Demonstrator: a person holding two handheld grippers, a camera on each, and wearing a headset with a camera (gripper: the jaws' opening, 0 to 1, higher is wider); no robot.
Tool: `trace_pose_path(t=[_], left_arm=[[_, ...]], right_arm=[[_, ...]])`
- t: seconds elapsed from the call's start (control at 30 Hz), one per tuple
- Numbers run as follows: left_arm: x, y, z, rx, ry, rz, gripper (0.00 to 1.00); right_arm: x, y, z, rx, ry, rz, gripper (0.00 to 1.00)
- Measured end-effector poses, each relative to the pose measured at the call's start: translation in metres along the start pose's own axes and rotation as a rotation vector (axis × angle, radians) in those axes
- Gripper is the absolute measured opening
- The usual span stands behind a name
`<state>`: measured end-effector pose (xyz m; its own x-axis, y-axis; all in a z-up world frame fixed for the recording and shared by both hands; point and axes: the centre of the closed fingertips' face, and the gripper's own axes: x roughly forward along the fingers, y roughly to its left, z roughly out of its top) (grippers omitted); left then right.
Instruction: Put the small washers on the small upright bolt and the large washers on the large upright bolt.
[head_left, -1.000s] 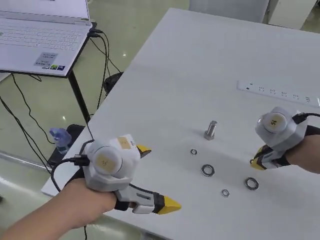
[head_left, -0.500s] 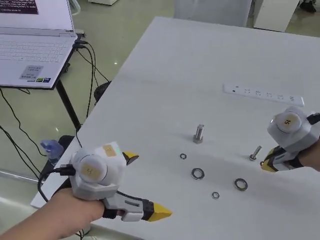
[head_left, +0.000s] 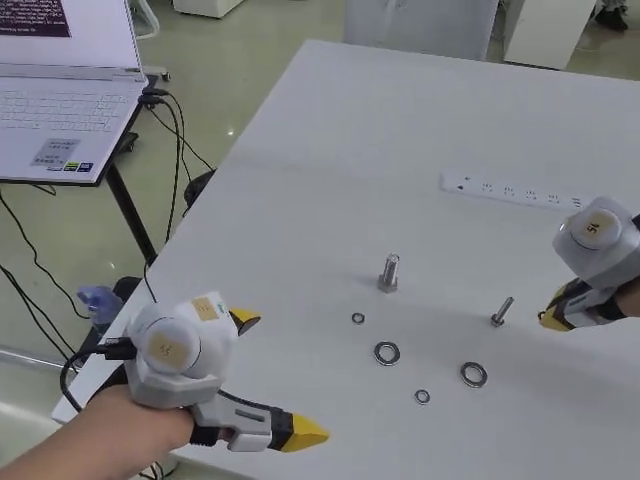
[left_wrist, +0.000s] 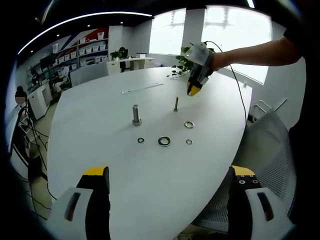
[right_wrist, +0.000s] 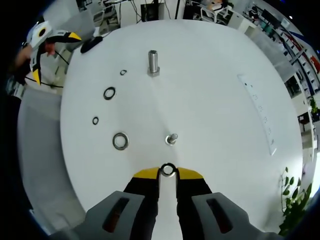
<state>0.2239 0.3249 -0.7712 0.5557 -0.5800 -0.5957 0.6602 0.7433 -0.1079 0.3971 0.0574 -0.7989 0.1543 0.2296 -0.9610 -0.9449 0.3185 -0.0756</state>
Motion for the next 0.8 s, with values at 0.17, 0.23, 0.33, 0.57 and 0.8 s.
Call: trace_pose_path(t=[0.17, 0.23, 0.33, 0.57, 0.8], left_arm=[[0.002, -0.002, 0.0, 0.008, 0.005, -0.005, 0.99], [0.003, -0.003, 0.0, 0.011, 0.005, -0.009, 0.99], [0.003, -0.003, 0.004, 0.0, -0.007, -0.017, 0.99], [0.006, -0.001, 0.002, 0.028, 0.001, -0.014, 0.97], [0.007, -0.002, 0.002, 0.017, -0.005, -0.016, 0.99]], right_arm=[[0.0, -0.007, 0.011, -0.011, -0.009, -0.008, 0.13], [0.0, -0.009, 0.015, -0.017, -0.009, -0.004, 0.13], [0.001, -0.012, 0.02, -0.028, -0.009, -0.005, 0.13], [0.009, -0.013, 0.031, -0.04, -0.008, 0.005, 0.13], [0.018, -0.01, 0.034, -0.056, 0.006, 0.025, 0.13]])
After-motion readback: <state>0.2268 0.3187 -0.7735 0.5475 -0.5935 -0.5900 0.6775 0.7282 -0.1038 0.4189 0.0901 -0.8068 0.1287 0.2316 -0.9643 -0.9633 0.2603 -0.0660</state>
